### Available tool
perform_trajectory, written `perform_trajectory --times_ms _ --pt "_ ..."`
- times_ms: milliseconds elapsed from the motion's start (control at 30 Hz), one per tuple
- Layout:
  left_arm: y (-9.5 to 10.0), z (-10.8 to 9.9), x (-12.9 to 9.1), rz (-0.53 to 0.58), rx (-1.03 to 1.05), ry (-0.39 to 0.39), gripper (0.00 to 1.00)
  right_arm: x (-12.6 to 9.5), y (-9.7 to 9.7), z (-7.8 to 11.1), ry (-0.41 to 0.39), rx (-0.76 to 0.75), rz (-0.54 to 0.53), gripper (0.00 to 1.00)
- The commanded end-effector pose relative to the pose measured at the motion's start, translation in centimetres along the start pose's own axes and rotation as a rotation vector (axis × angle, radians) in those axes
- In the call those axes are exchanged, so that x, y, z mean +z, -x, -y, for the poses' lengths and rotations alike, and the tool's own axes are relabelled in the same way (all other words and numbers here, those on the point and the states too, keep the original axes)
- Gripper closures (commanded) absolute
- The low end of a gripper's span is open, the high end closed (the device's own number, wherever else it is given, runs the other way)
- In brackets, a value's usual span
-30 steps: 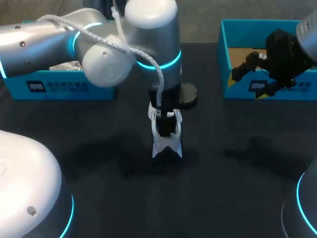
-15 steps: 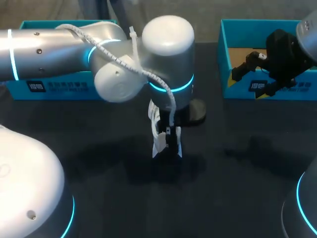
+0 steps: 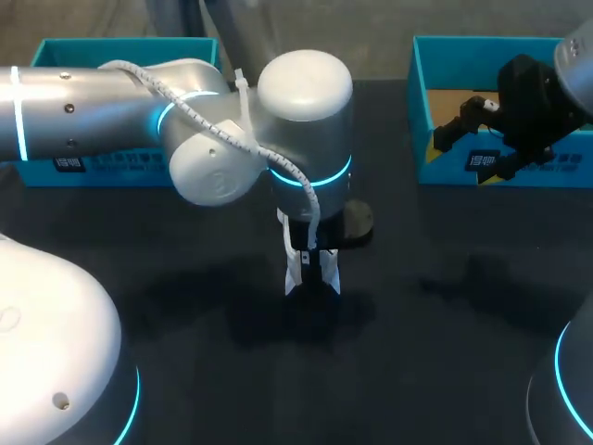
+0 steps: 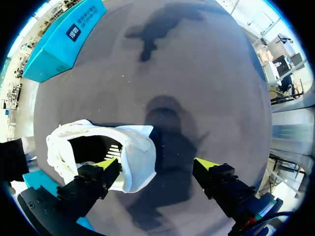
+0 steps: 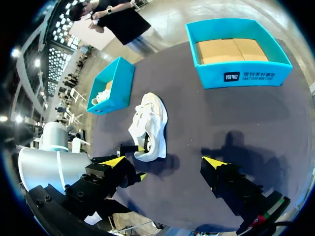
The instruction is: Take the shoe out of the shoebox, open the shoe tongue, remove and reinsert the insole, then place the shoe into the shoebox
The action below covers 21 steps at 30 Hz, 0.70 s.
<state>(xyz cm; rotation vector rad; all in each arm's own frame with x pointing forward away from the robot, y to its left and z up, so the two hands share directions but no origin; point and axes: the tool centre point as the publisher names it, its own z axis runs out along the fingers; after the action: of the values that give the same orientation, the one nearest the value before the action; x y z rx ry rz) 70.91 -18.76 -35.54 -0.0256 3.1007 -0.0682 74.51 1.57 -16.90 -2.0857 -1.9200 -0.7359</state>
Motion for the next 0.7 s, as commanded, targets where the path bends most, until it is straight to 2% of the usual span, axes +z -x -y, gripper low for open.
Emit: perform_trajectory --times_ms 33,267,300,367,400,433,467,533,633,700 --pt "0.2 0.1 1.2 -0.021 -0.004 0.014 0.00 0.1 -0.1 0.0 0.000 0.002 0.002 0.00" --pt "0.6 -0.3 2.8 -0.056 -0.020 0.042 0.00 0.1 -0.1 0.0 0.000 0.002 0.002 0.00" --pt "0.7 -0.4 3.1 -0.062 -0.026 0.042 0.03 0.1 -0.1 0.0 0.000 0.002 0.002 0.00" --pt "0.9 -0.4 3.6 -0.077 -0.033 0.048 0.15 0.1 -0.1 0.0 0.000 0.002 0.002 0.00" --pt "1.0 -0.4 3.6 -0.080 -0.030 0.045 0.24 0.1 -0.1 0.0 0.000 0.002 0.002 0.00" --pt "1.0 -0.4 3.7 -0.083 -0.029 0.046 0.35 0.1 -0.1 0.0 0.000 0.002 0.002 0.00" --pt "1.0 -0.4 3.8 -0.087 -0.033 0.046 0.55 0.1 -0.1 0.0 0.000 0.002 0.002 0.00" --pt "1.0 -0.4 3.8 -0.089 -0.032 0.045 0.68 0.1 -0.1 0.0 0.000 0.002 0.002 0.00" --pt "0.9 -0.4 3.9 -0.093 -0.030 0.045 1.00 0.1 -0.1 0.0 0.000 0.002 0.002 0.00" --pt "0.8 -0.5 3.9 -0.097 -0.028 0.046 1.00 0.1 -0.1 0.0 0.000 0.002 0.002 0.00"
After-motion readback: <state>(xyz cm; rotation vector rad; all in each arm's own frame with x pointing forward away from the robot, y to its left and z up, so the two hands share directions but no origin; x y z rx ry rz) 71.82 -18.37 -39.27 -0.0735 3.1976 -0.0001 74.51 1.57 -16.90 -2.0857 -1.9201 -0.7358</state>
